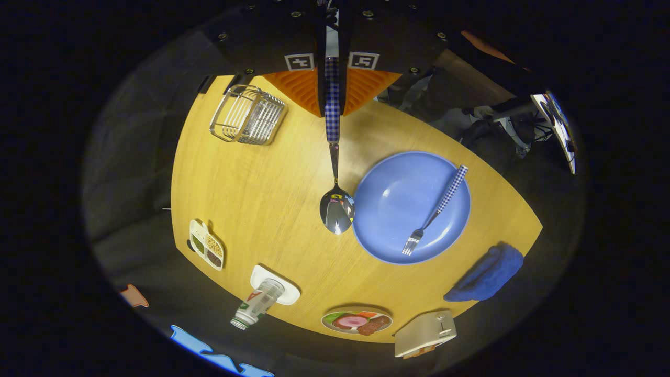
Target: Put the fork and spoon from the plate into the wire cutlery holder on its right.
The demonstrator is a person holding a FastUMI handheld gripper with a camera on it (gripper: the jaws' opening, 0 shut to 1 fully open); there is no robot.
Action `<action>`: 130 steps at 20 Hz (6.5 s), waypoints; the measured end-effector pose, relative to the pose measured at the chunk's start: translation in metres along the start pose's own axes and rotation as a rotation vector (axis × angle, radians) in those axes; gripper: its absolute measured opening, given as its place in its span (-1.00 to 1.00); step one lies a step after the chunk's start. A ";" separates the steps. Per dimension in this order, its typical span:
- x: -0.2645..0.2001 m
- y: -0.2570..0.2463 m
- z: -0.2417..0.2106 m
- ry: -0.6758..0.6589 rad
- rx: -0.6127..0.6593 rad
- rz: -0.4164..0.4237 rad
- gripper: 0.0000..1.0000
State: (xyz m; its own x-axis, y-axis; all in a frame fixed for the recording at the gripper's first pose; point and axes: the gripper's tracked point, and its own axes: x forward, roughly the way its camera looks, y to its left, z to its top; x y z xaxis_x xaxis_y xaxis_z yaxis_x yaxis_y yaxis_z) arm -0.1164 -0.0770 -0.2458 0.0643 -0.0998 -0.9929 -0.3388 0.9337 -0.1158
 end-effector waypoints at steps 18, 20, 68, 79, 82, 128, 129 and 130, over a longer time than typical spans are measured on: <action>-0.014 -0.107 -0.107 0.222 0.092 -0.069 -0.81; -0.007 -0.113 -0.117 0.273 0.076 -0.068 -0.81; -0.080 -0.035 0.037 -0.704 0.330 -0.080 0.89; -0.085 0.042 0.079 -0.779 0.271 0.007 0.90; -0.085 0.064 0.093 -0.801 0.264 0.033 0.90; 0.074 0.146 0.077 -0.065 -0.057 0.215 -0.85; 0.068 0.140 0.075 -0.067 -0.069 0.208 -0.85; 0.063 0.134 0.071 -0.062 -0.083 0.199 -0.85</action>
State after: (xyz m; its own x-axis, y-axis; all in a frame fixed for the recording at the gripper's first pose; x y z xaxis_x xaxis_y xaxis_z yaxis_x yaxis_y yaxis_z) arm -0.0912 0.0659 -0.3217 0.0451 0.1076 -0.9932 -0.4269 0.9009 0.0782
